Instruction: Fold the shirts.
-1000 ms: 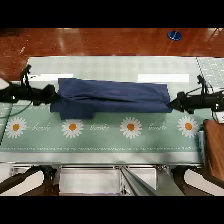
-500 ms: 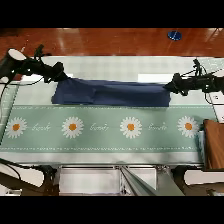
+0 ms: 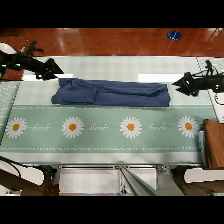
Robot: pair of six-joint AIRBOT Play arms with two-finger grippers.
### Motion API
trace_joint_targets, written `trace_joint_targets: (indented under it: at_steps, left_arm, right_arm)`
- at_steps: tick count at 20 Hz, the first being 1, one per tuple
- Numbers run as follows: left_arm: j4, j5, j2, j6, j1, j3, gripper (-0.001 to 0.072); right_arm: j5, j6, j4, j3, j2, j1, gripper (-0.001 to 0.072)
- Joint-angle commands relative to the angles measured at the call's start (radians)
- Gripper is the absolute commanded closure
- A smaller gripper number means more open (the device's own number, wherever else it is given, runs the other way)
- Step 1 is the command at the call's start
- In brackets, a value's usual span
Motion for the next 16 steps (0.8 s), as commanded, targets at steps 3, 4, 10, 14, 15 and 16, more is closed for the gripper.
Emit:
trace_joint_targets:
  at_steps: [3, 4, 10, 14, 15, 16]
  left_arm:
    - [0.001, 0.235, 0.329, 0.018, 0.000, -0.224, 0.0197]
    - [0.002, 0.286, 0.399, 0.024, -0.029, -0.299, 0.0197]
    - [0.002, 0.318, 0.516, -0.007, -0.171, -0.487, 0.0198]
    - [0.001, 0.316, 0.476, -0.007, -0.256, -0.488, 0.0214]
    - [0.001, 0.316, 0.466, -0.006, -0.279, -0.487, 0.0401]
    - [0.000, 0.322, 0.457, -0.002, -0.299, -0.487, 0.0685]
  right_arm:
    - [-0.074, 0.016, -0.035, -0.125, 0.005, -0.026, 0.0299]
    - [-0.071, -0.014, 0.008, -0.124, -0.021, -0.013, 0.0299]
    - [-0.105, -0.082, 0.169, -0.123, -0.122, 0.126, 0.0366]
    - [0.002, -0.137, 0.192, -0.050, -0.111, 0.188, 0.0693]
    - [0.026, -0.136, 0.179, -0.046, -0.078, 0.183, 0.0693]
    - [0.038, -0.128, 0.127, -0.046, -0.032, 0.178, 0.0693]
